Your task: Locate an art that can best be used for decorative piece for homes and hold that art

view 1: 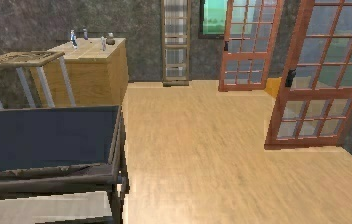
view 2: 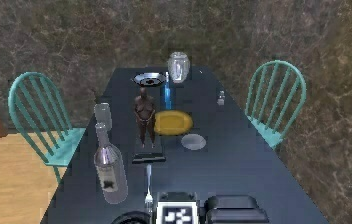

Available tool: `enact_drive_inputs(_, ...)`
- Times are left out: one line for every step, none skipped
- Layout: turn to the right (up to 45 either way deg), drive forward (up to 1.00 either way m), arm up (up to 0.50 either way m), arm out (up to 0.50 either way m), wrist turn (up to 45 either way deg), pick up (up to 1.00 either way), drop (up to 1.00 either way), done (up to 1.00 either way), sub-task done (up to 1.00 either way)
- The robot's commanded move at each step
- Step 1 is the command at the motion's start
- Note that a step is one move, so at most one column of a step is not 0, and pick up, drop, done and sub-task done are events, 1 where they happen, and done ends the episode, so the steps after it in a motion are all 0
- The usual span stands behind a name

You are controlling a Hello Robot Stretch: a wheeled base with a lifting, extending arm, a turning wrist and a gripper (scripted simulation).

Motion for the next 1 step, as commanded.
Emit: enact_drive_inputs(0.0, 0.00, 0.00, 0.40, 0.0, 0.00, 0.00, 0.00, 0.00)
